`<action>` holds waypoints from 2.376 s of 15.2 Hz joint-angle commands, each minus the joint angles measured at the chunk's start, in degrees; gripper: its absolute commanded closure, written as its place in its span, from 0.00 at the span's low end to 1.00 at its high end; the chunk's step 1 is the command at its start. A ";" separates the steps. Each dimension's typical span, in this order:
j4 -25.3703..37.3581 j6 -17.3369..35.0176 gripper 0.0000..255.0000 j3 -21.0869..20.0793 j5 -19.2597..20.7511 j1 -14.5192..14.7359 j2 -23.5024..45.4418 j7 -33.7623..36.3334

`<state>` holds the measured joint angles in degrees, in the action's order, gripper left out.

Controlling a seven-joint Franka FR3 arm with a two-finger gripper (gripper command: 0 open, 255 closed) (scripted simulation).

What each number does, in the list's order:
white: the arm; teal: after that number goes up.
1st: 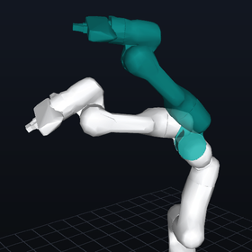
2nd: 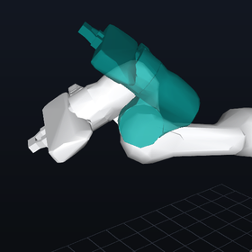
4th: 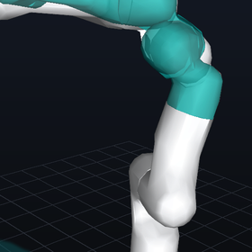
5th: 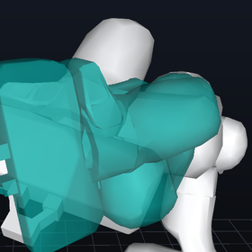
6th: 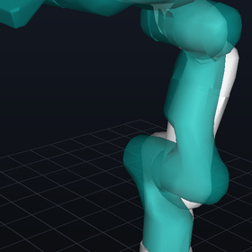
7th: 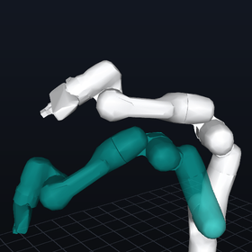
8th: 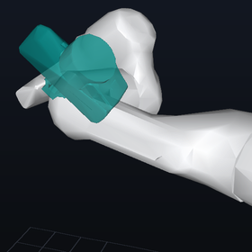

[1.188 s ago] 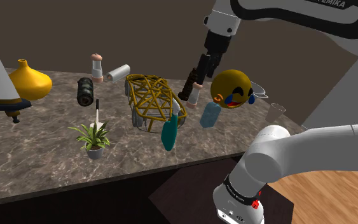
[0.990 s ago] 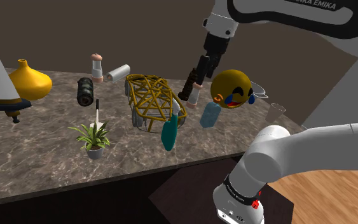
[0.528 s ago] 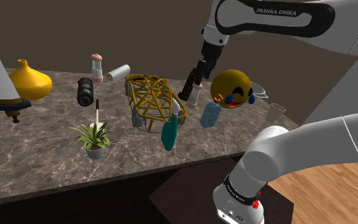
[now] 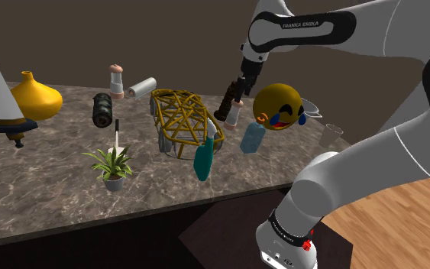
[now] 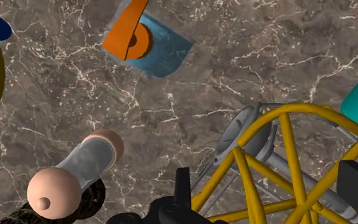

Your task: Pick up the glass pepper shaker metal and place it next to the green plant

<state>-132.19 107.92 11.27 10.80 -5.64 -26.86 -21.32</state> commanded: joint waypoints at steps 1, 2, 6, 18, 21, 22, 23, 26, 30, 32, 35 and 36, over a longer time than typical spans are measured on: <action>1.35 2.47 0.00 2.03 0.62 -0.70 3.42 -2.20; 2.18 3.53 0.00 2.87 0.72 -0.95 5.14 -3.12; 6.14 7.45 0.00 6.10 0.37 -1.81 12.37 -6.95; 24.73 14.28 0.00 12.32 -7.93 -6.47 36.94 -20.28; 24.30 15.66 0.00 12.24 -8.34 -6.82 37.93 -20.60; 23.98 16.34 0.00 12.22 -8.50 -6.91 38.30 -20.71; 23.67 17.01 0.00 12.21 -8.66 -7.01 38.68 -20.82; 22.66 19.39 0.00 12.13 -9.30 -7.36 40.13 -21.24; 22.66 19.39 0.00 12.13 -9.30 -7.36 40.13 -21.24; 22.66 19.39 0.00 12.13 -9.30 -7.36 40.13 -21.24; 22.66 19.38 1.00 12.13 -9.30 -7.36 40.12 -21.24; 22.66 19.38 1.00 12.13 -9.30 -7.36 40.12 -21.24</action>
<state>-109.50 127.31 23.41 1.50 -13.00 13.25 -42.56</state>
